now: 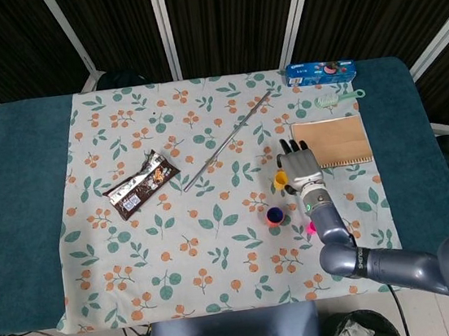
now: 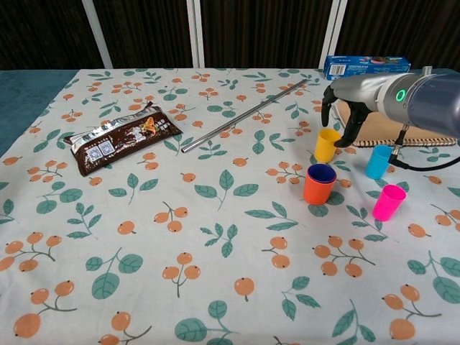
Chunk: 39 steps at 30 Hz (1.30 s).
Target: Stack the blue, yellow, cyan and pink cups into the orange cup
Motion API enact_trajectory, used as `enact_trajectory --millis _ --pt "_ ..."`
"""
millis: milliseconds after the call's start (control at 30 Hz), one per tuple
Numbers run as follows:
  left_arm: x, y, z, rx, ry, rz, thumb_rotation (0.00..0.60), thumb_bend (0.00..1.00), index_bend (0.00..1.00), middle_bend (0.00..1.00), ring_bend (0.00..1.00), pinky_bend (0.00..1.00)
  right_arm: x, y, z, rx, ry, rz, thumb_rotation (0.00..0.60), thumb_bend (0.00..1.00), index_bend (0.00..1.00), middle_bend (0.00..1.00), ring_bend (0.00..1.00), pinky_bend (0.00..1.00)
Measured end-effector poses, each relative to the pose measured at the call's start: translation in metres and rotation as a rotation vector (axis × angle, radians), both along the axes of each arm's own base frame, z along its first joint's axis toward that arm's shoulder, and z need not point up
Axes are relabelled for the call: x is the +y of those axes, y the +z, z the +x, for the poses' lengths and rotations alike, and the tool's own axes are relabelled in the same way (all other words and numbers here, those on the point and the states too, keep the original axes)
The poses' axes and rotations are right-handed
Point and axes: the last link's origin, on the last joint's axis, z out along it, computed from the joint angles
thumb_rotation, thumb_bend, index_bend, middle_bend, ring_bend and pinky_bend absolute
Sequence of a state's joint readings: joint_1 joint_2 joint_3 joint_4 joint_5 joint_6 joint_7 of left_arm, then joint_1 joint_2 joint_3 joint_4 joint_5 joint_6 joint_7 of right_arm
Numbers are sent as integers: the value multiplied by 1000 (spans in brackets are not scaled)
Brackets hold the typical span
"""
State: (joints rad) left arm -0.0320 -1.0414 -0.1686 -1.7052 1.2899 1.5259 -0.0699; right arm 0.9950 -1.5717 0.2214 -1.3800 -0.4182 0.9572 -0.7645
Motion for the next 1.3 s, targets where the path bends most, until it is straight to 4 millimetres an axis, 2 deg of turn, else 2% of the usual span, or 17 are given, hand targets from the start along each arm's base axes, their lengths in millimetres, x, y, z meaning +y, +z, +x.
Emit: enact_trajectory --millis 933,1300 --pt "0 1 0 -2 1 2 600 389 133 32 0 35 -1 -6 -1 -11 8 -13 600 345 481 0 50 112" --pt "0 1 0 -5 3 4 600 389 133 32 0 35 -1 5 8 -28 39 -27 600 345 505 0 53 112"
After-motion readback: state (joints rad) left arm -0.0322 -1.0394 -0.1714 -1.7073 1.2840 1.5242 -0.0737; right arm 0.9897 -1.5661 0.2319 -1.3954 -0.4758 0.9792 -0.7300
